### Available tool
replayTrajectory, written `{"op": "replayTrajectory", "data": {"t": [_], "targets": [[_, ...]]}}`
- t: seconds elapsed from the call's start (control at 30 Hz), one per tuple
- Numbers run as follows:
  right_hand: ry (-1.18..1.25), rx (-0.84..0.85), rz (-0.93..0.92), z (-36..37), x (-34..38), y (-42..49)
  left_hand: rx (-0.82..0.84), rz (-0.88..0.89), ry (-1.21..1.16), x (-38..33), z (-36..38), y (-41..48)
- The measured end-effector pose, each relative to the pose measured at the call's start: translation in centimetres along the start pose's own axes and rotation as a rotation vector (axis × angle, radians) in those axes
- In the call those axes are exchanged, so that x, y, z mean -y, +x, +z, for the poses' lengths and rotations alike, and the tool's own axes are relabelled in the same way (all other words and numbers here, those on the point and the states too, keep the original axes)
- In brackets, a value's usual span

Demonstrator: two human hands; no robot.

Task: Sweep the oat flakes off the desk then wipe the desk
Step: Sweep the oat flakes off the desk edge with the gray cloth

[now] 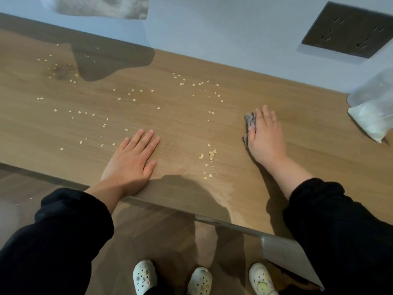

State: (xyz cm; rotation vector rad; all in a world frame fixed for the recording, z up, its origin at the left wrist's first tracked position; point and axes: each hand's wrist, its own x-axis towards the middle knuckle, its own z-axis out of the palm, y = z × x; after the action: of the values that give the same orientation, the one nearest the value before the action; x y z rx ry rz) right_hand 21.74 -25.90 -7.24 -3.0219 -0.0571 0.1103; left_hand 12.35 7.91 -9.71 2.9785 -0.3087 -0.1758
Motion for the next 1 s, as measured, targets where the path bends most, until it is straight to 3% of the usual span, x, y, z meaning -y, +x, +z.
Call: {"op": "replayTrajectory", "data": {"t": [0.07,0.1,0.2,0.27,0.43,0.5,0.67,0.77,0.9,0.97,1.0], "targets": [[-0.012,-0.037,0.146,0.2,0.9,1.4,0.003,0.002,0.007,0.0,0.0,0.0],[-0.047,-0.049,0.111,0.6,1.8,1.3,0.002,0.003,0.0,0.0,-0.1,0.0],[-0.128,0.002,-0.243,0.9,2.0,-1.5,0.004,-0.002,-0.024,0.0,-0.4,-0.1],[-0.085,0.024,-0.306,0.1,-0.2,-1.5,0.009,-0.007,-0.04,-0.1,-0.6,-0.1],[0.082,-0.058,0.15,-0.2,0.1,4.1,0.015,-0.006,-0.041,-0.2,-0.7,0.0],[0.125,-0.06,0.13,-0.1,2.3,4.3,0.004,0.005,-0.037,-0.2,-0.8,-0.1],[0.027,-0.011,-0.179,-0.1,2.4,0.3,-0.063,0.115,-0.099,-1.4,-2.2,1.8],[-0.063,-0.056,-0.018,0.2,-0.1,1.5,-0.076,0.19,-0.116,-3.1,-3.3,5.7],[0.043,-0.094,0.307,0.2,0.7,6.0,-0.028,0.221,-0.116,-3.7,-3.6,10.6],[0.048,-0.1,0.249,0.4,2.2,6.3,-0.03,0.201,-0.142,-3.2,-3.0,12.1],[0.019,-0.09,0.133,0.6,2.7,5.6,-0.014,0.175,-0.134,-3.1,-2.6,12.6]]}}
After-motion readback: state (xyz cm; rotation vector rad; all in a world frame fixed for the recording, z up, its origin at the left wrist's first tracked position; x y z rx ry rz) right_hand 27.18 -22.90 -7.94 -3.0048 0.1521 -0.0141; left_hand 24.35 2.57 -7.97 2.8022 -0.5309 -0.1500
